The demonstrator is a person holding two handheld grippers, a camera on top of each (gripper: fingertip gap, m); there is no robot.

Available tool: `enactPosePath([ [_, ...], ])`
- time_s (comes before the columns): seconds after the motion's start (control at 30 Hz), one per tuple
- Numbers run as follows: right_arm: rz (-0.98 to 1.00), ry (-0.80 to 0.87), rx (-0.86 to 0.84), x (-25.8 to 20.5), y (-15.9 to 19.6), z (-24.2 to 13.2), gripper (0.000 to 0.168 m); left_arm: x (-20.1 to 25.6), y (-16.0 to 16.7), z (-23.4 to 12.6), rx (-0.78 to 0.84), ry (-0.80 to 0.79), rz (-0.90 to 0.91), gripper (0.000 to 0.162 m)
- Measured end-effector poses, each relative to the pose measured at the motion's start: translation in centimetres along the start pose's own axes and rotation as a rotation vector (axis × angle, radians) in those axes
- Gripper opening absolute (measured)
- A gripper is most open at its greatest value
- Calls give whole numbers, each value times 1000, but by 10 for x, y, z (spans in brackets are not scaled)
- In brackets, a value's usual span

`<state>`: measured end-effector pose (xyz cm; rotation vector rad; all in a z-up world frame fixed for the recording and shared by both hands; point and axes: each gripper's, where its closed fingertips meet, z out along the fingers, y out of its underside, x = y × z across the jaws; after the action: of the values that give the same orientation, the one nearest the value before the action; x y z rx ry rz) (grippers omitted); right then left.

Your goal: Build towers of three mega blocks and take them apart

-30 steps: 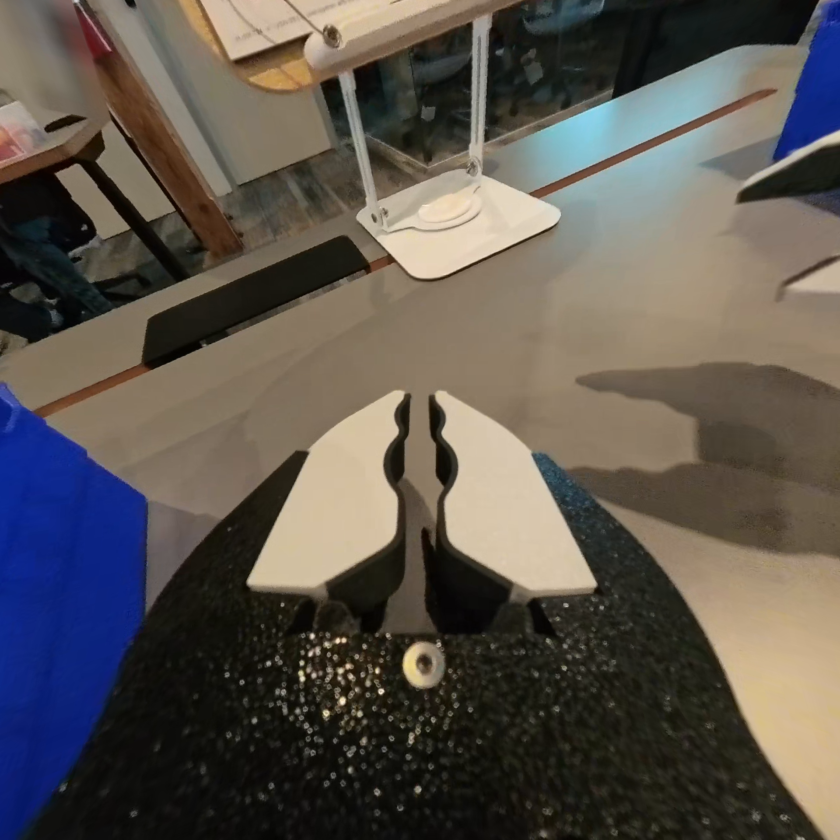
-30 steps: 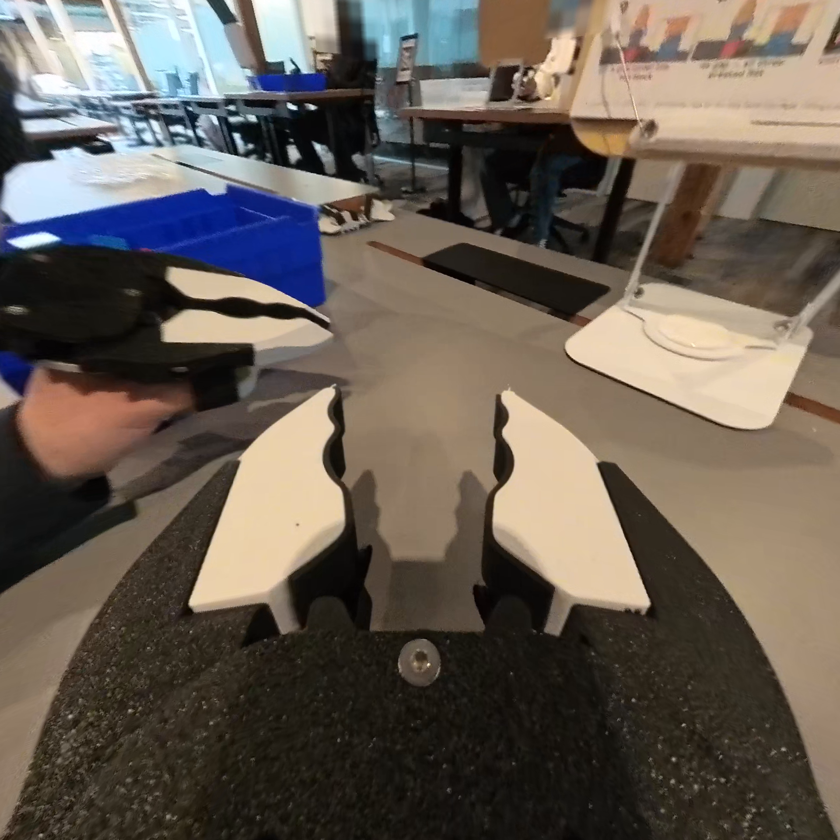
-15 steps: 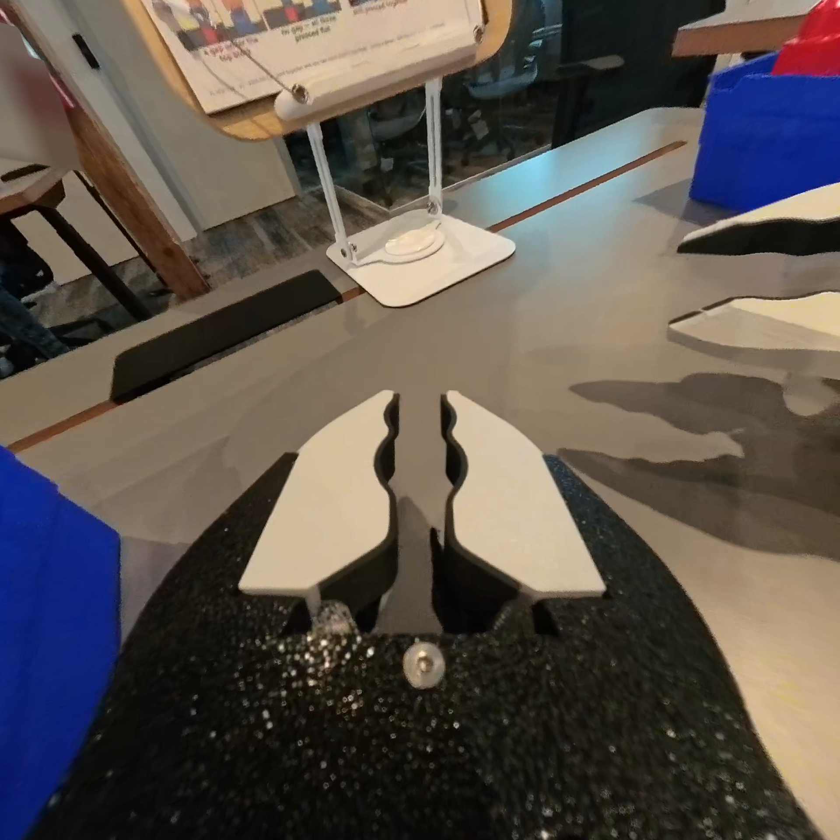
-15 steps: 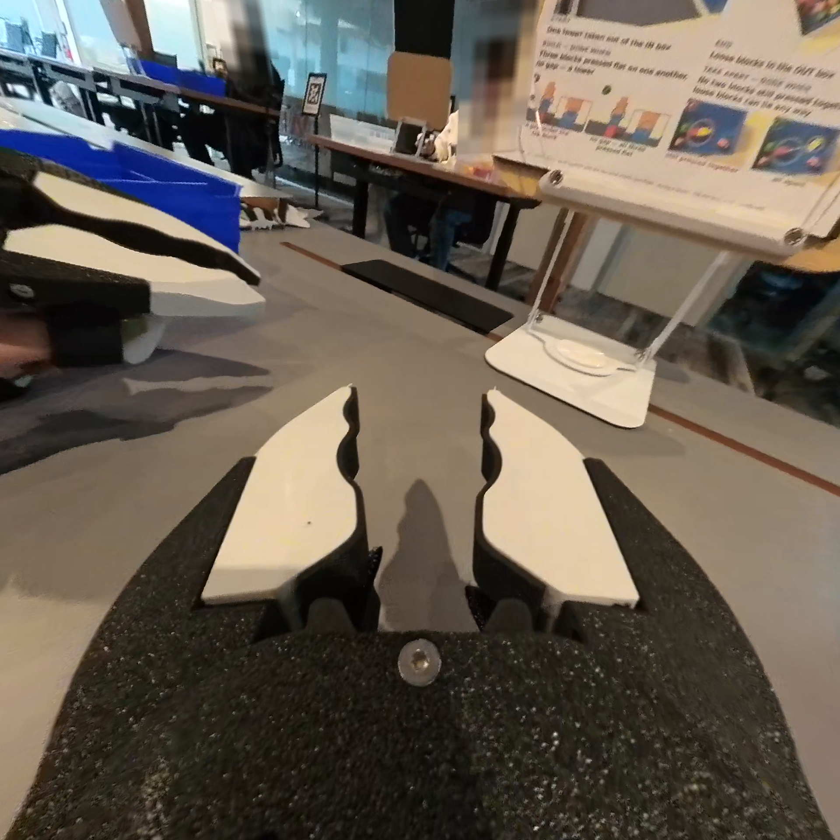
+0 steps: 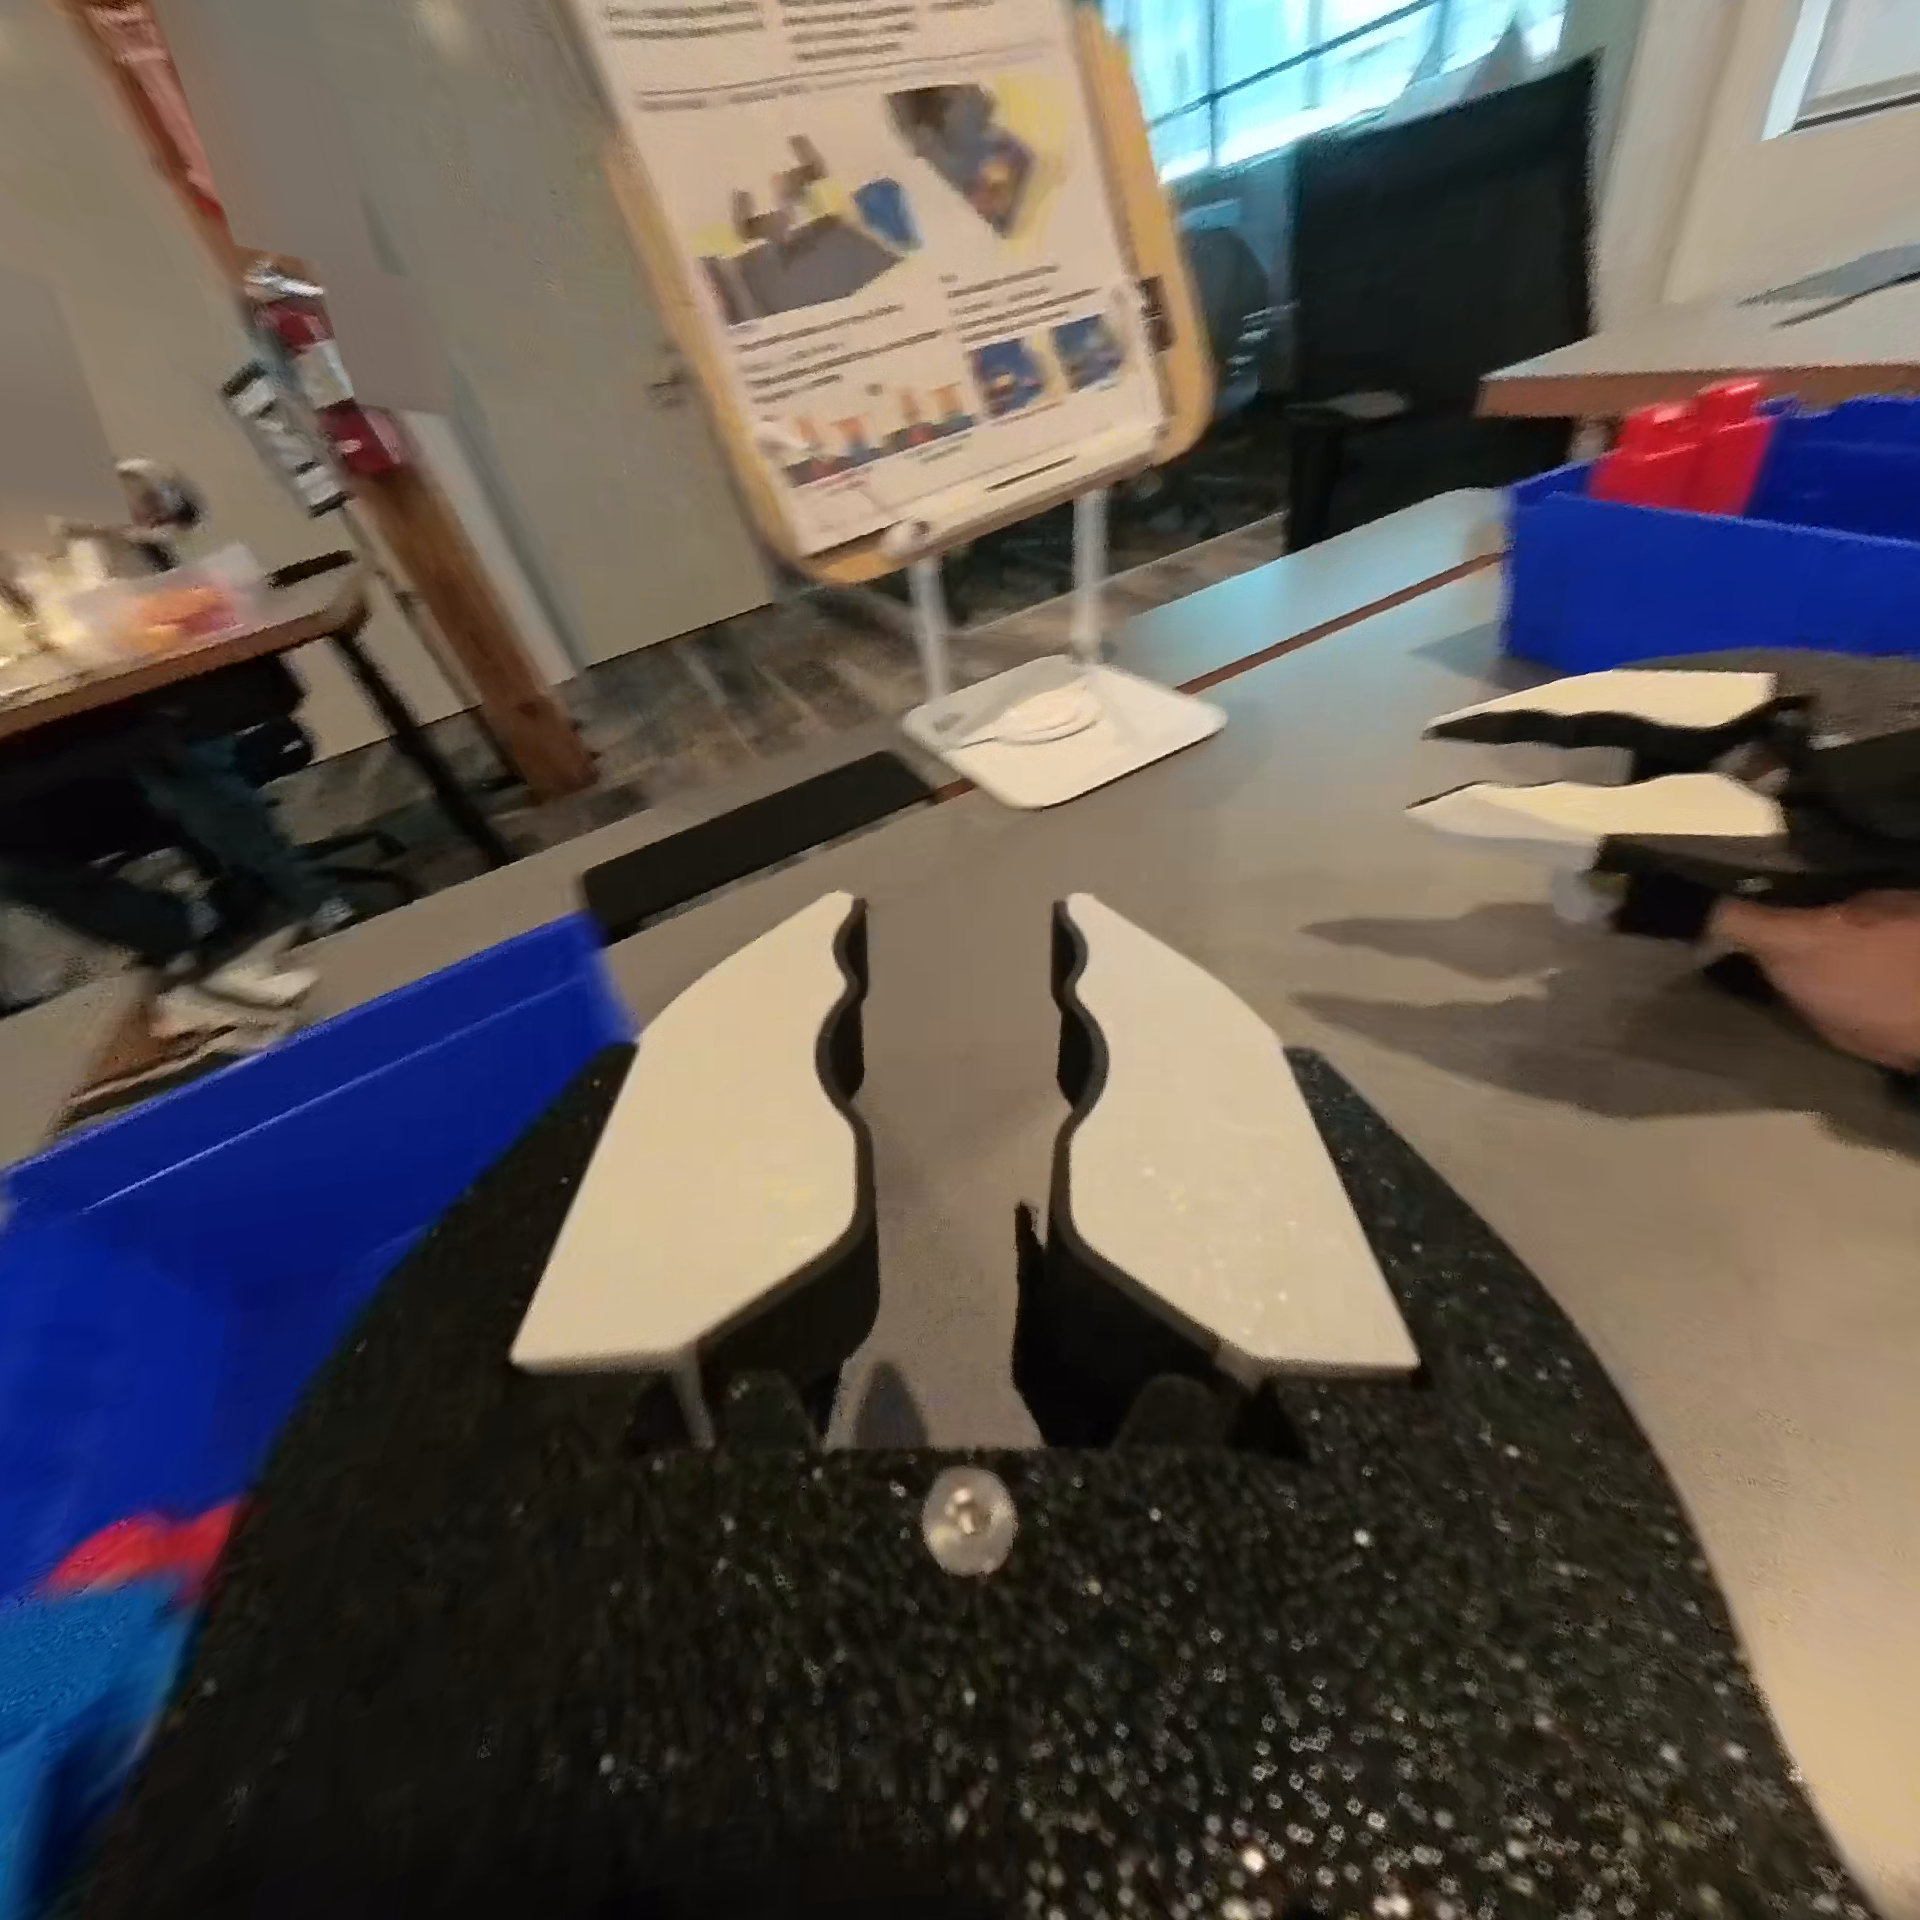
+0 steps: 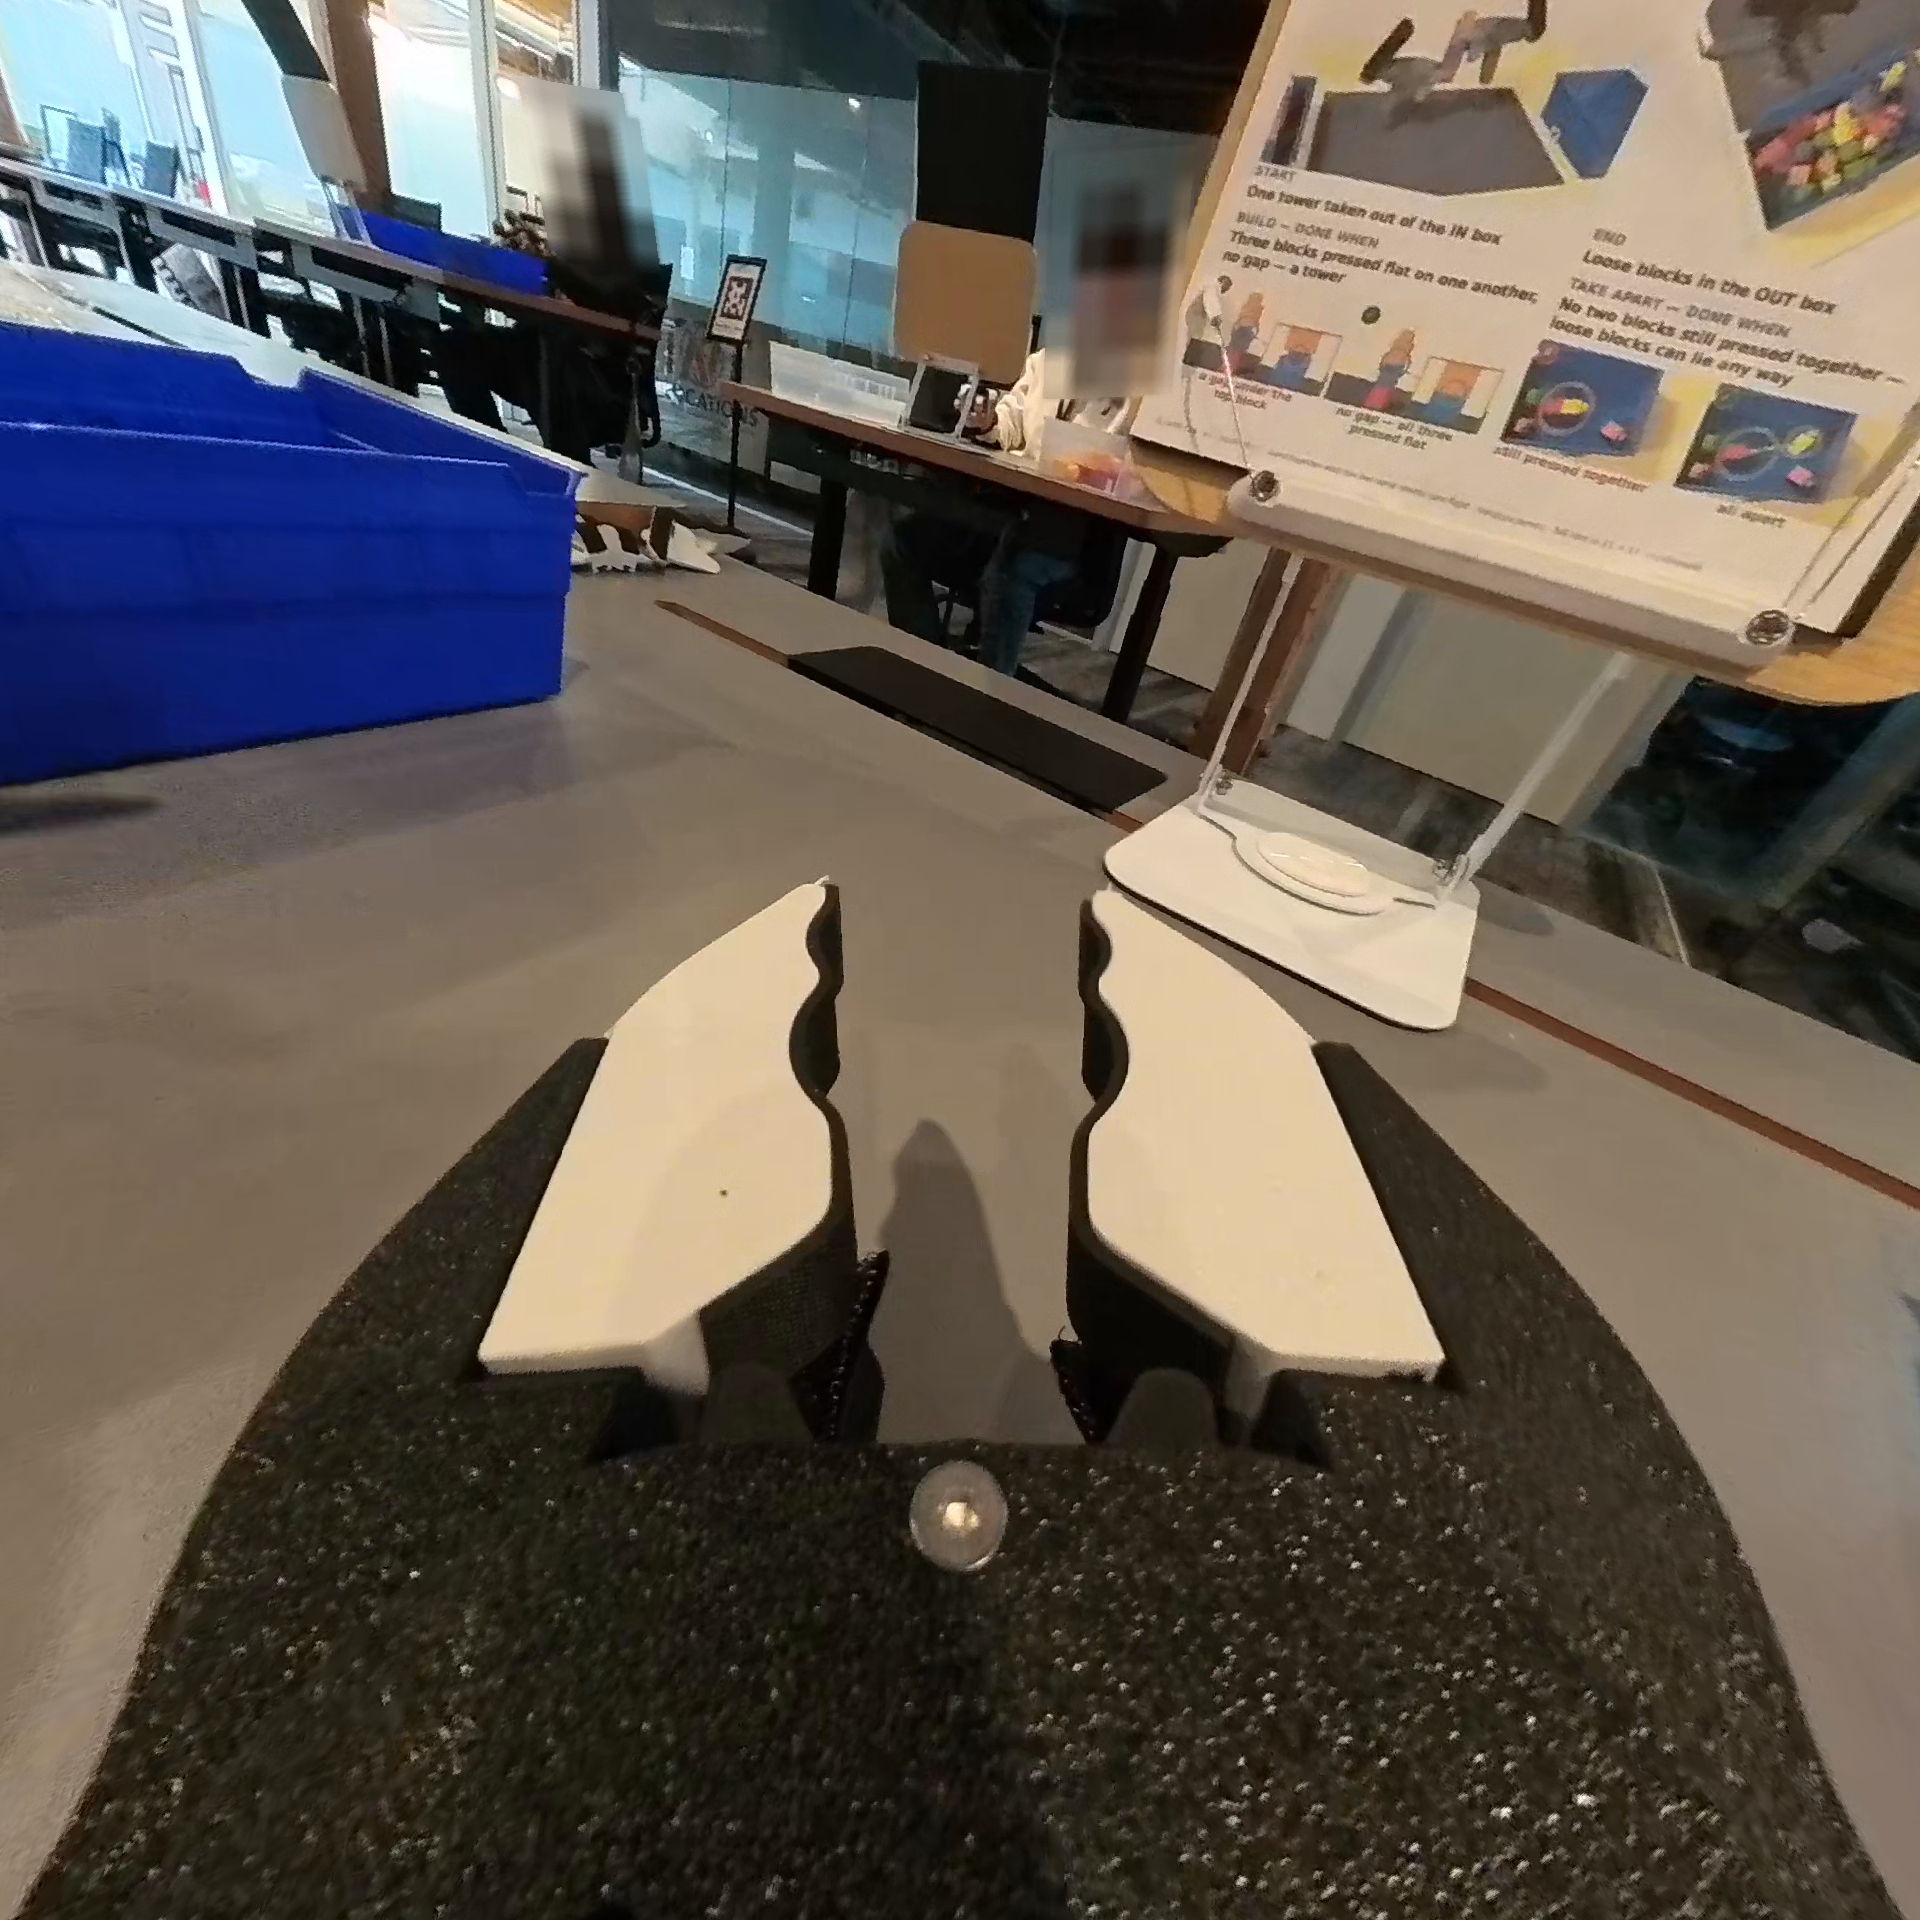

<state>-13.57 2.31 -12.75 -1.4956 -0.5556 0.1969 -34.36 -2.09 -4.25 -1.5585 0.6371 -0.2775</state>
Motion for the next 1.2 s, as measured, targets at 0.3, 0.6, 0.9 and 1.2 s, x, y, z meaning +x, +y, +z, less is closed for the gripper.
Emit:
enactPosePath([
  [0.3,-66,-41,-2,-11,0,7,38,-157,50,-70,-385,-121,66,37],
  [0.6,-77,-57,10,-14,-1,7,36,-175,123,-31,-919,301,234,39],
  [0.9,-73,-72,7,-16,0,8,35,-196,171,-13,-1313,572,623,43],
  [1.2,-60,-82,4,-15,0,10,35,-210,196,-8,-1501,695,777,60],
])
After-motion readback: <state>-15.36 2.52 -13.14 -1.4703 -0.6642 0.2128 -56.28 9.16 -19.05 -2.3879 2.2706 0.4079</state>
